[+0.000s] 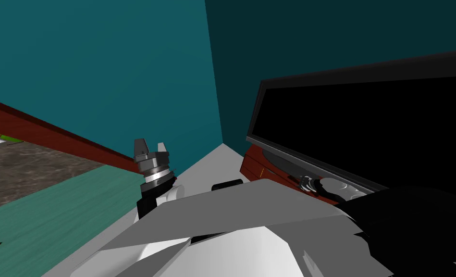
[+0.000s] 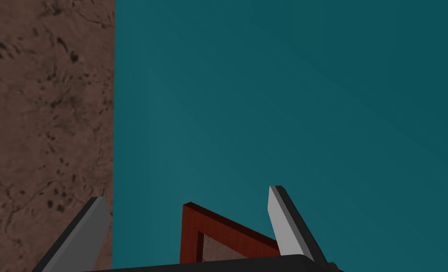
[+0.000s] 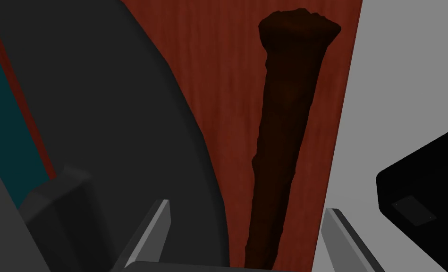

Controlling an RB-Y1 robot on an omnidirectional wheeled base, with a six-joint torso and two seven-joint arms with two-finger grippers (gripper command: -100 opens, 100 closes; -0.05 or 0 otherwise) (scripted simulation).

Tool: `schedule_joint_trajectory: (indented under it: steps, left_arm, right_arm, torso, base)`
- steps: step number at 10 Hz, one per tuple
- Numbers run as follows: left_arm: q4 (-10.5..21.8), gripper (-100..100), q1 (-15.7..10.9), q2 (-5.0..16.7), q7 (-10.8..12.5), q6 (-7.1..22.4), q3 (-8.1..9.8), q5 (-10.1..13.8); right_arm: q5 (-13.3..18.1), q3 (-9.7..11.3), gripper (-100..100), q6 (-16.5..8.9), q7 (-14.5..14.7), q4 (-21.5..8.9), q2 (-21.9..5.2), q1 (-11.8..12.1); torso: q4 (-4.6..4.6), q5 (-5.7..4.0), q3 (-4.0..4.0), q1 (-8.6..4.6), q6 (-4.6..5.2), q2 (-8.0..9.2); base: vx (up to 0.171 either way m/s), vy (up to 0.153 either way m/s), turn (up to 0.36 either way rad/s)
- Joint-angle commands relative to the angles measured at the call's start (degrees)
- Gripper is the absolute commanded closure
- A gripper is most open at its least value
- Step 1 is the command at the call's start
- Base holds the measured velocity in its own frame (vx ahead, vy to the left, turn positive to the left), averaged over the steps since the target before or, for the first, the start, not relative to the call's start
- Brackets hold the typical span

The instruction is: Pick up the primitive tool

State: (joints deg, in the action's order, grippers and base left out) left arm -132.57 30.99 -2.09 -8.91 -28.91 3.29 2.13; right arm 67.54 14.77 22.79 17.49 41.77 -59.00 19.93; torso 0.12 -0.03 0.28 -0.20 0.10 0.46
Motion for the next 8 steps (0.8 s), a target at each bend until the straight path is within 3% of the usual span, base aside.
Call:
schedule_joint_trajectory:
  steps: [1,3,4,5,8]
  left_arm:
    - [0.0,0,0.0,0.0,0.0,0.0,0.0,0.0]
    - [0.0,0,0.0,0.0,0.0,0.0,0.0,0.0]
    - [0.0,0,0.0,0.0,0.0,0.0,0.0,0.0]
    - [0.0,0,0.0,0.0,0.0,0.0,0.01,0.0]
    - [0.0,0,0.0,0.0,0.0,0.0,0.01,0.0]
  right_arm:
    - [-0.2,0.9,-100,-0.5,-1.2,-2.4,0.9,-1.3]
    - [-0.4,1.5,-100,-0.9,-2.1,-4.2,1.6,-2.2]
    - [-0.3,1.4,-100,-0.9,-2.0,-3.4,1.3,-1.9]
    - [-0.4,1.4,100,-0.9,-2.0,-3.6,1.3,-2.0]
    - [-0.4,1.3,100,-0.9,-2.1,-3.6,1.4,-2.0]
  torso:
    - [0.0,0.0,0.0,0.0,0.0,0.0]
    - [0.02,-0.01,0.07,0.01,0.02,0.12]
    - [-0.01,-0.11,0.03,-0.07,0.06,0.07]
    - [-0.05,-0.12,-0.07,-0.12,0.1,-0.11]
    - [-0.1,-0.13,-0.2,-0.13,0.06,-0.33]
  base:
    - [-0.118,-0.034,0.277]
    - [-0.121,-0.012,0.205]
    - [-0.041,-0.003,0.031]
    - [-0.008,0.0,-0.007]
    - [-0.002,0.001,-0.002]
